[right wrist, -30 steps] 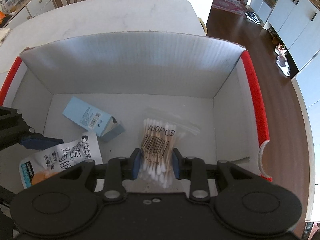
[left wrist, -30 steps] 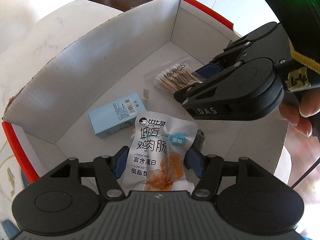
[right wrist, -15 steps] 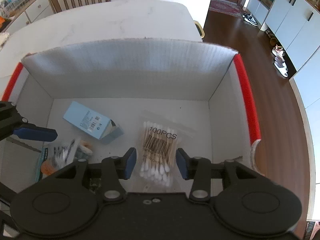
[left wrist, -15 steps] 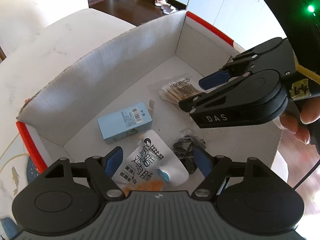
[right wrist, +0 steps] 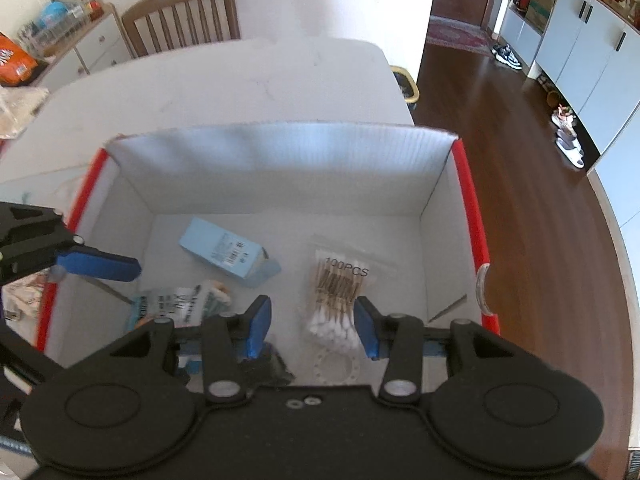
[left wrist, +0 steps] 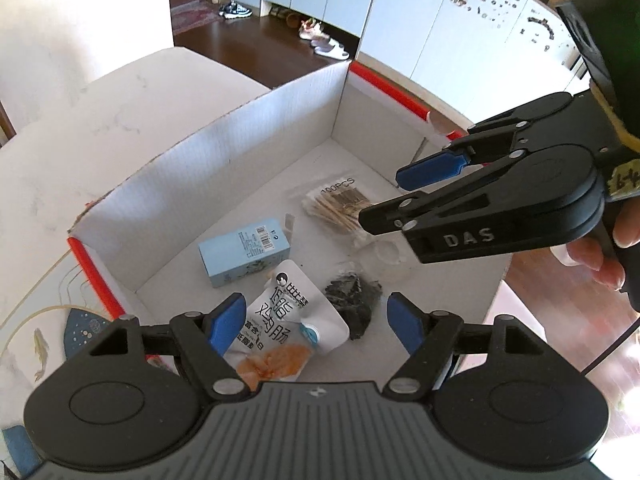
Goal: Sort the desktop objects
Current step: 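Open the left gripper to drop the chicken packet while the right gripper releases the swab bag, then withdraw both grippers from the box toward the remaining items on the placemat, then grasp the black snack packet with the left gripper while the right gripper grasps the silver foil bag, then lift and carry the black packet and silver foil bag over the red box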
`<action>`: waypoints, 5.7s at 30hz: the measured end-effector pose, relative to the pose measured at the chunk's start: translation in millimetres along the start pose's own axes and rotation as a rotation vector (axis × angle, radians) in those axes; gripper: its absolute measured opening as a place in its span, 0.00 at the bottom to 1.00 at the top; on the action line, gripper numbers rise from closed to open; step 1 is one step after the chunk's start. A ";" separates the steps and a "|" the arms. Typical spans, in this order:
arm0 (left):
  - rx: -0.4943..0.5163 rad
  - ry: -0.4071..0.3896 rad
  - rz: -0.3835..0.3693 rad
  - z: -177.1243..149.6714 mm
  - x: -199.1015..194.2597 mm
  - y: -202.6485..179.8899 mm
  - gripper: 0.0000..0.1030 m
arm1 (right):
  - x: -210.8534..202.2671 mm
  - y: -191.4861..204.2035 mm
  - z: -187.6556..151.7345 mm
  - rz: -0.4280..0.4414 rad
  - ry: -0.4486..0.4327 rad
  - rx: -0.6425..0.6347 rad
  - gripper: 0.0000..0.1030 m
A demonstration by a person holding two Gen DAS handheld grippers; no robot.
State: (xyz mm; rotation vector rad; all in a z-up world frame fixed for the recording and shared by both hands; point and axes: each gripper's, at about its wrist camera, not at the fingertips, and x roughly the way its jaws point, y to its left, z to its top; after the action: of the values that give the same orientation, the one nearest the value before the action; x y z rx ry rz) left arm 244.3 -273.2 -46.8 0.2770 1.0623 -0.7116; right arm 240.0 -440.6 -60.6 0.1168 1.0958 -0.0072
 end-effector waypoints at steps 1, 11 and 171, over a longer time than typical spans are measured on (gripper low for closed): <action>0.001 -0.004 0.001 -1.0 -1.8 -0.1 0.75 | -5.2 0.2 -1.2 0.006 -0.008 0.005 0.45; 0.005 -0.065 -0.033 -16.3 -32.4 -2.7 0.75 | -45.7 9.4 -11.8 0.033 -0.066 0.028 0.45; -0.145 -0.131 0.106 -235.6 -74.7 272.0 0.32 | 43.1 317.6 -2.7 0.095 -0.028 -0.081 0.42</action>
State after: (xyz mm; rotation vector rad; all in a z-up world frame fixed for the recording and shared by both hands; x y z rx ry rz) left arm 235.3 85.2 -127.9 0.1586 0.9621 -0.5470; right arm 277.5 -122.5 -71.1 0.0958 1.0604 0.1204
